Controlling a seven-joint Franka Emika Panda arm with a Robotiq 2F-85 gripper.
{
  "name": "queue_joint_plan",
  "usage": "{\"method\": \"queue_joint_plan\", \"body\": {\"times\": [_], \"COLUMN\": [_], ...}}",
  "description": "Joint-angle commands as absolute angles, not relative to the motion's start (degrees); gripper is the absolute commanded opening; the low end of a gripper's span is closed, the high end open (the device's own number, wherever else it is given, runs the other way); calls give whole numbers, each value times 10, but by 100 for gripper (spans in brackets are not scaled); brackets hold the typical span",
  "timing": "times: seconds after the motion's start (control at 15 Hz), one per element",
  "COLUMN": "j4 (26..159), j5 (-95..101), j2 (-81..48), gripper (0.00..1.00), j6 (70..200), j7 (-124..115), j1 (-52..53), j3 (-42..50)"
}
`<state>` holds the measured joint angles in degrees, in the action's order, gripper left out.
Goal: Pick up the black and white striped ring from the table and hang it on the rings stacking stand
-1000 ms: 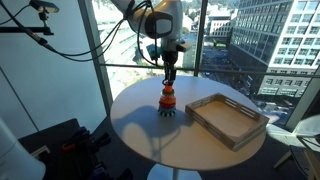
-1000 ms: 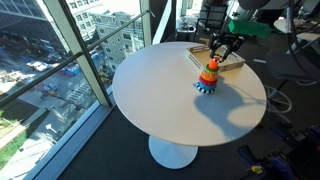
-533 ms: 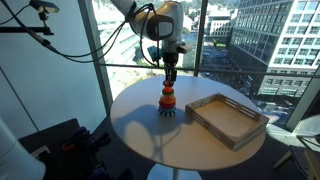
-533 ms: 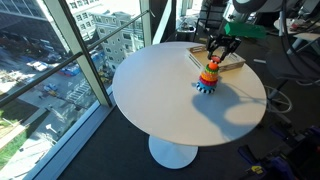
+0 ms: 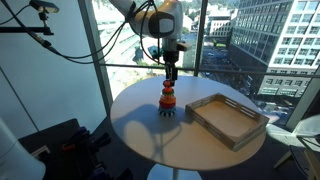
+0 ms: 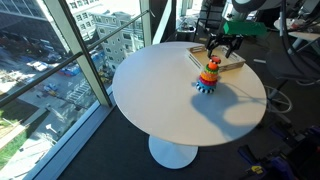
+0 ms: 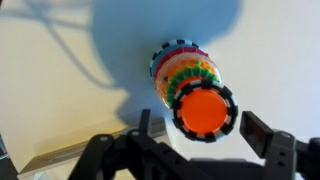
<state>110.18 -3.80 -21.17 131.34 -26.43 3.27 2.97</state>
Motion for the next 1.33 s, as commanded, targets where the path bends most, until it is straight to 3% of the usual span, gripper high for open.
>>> {"method": "queue_joint_plan", "body": {"times": [0.0,1.27], "j4": [1079,1081], "j5": [-26,-21], "j2": [-216,-211], "gripper": [100,100], "j6": [1275,1276], "j7": [-278,-312], "j1": [39,34], "j3": [36,60]}}
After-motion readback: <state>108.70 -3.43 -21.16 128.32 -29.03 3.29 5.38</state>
